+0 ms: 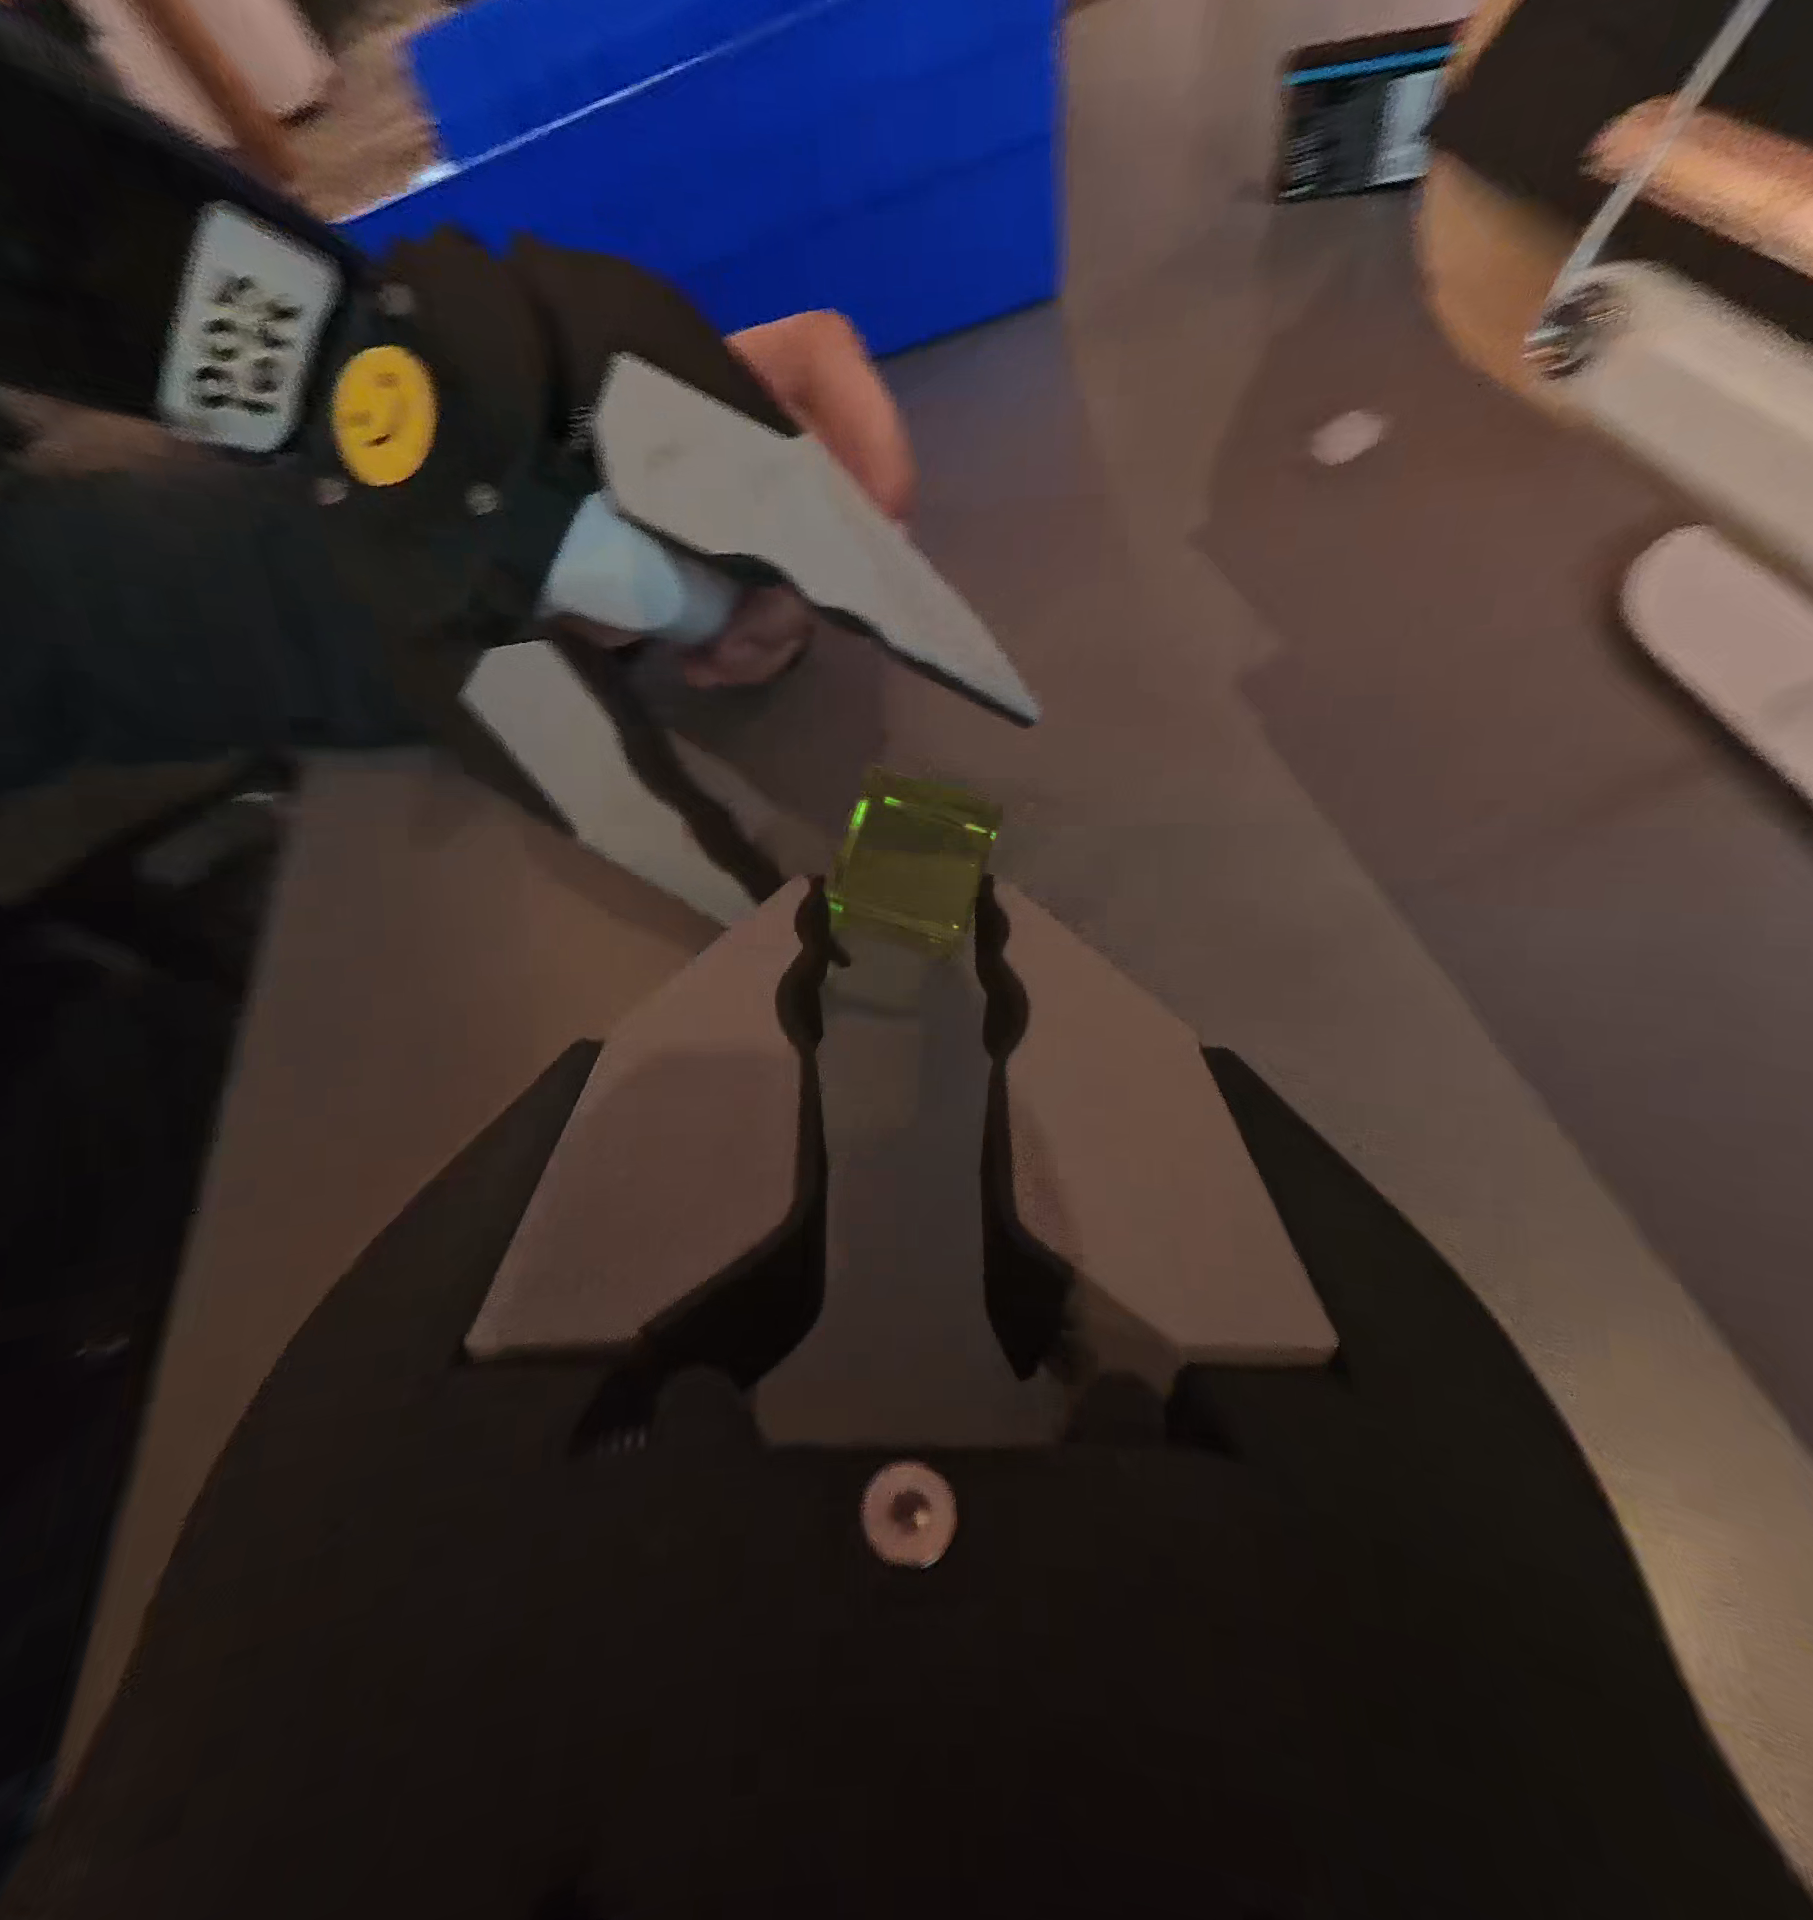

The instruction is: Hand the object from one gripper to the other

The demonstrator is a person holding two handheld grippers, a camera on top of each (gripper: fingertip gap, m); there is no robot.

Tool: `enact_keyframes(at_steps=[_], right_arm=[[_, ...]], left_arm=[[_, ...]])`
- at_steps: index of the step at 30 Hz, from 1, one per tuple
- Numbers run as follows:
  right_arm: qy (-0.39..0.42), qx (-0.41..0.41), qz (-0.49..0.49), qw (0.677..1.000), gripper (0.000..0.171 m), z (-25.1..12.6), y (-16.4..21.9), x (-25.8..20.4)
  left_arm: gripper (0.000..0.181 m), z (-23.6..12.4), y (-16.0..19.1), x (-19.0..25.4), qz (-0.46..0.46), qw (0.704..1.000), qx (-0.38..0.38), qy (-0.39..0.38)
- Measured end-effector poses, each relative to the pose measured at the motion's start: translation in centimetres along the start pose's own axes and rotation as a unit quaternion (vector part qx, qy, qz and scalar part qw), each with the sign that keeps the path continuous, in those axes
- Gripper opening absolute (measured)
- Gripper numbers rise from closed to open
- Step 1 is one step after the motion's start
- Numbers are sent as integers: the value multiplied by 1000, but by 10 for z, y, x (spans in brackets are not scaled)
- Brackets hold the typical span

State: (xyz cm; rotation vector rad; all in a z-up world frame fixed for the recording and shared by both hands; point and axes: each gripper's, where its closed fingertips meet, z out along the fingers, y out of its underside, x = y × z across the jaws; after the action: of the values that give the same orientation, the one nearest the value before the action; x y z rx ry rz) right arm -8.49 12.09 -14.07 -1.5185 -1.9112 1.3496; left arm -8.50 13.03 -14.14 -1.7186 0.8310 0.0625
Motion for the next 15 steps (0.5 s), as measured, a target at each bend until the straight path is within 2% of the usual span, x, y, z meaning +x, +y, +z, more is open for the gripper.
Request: enact_keyframes(at_steps=[1,3,7,12,15], right_arm=[[-13,-2,3,1000,24,-2,2,-2],[-36,-1,18,999,24,-6,4,-3],[-149,-1,49,988,24,-11,4,-32],[-200,-36,43,978,24,-8,15,-52],[-178,-22,55,982,22,-10,10,-42]], left_arm=[[57,-1,-2,2,6,1000,6,3],[53,-4,-9,3,50,998,25,-9],[45,-9,-22,22,126,990,58,3],[31,-16,-31,41,141,985,80,49],[30,-14,-30,24,160,985,58,-1]])
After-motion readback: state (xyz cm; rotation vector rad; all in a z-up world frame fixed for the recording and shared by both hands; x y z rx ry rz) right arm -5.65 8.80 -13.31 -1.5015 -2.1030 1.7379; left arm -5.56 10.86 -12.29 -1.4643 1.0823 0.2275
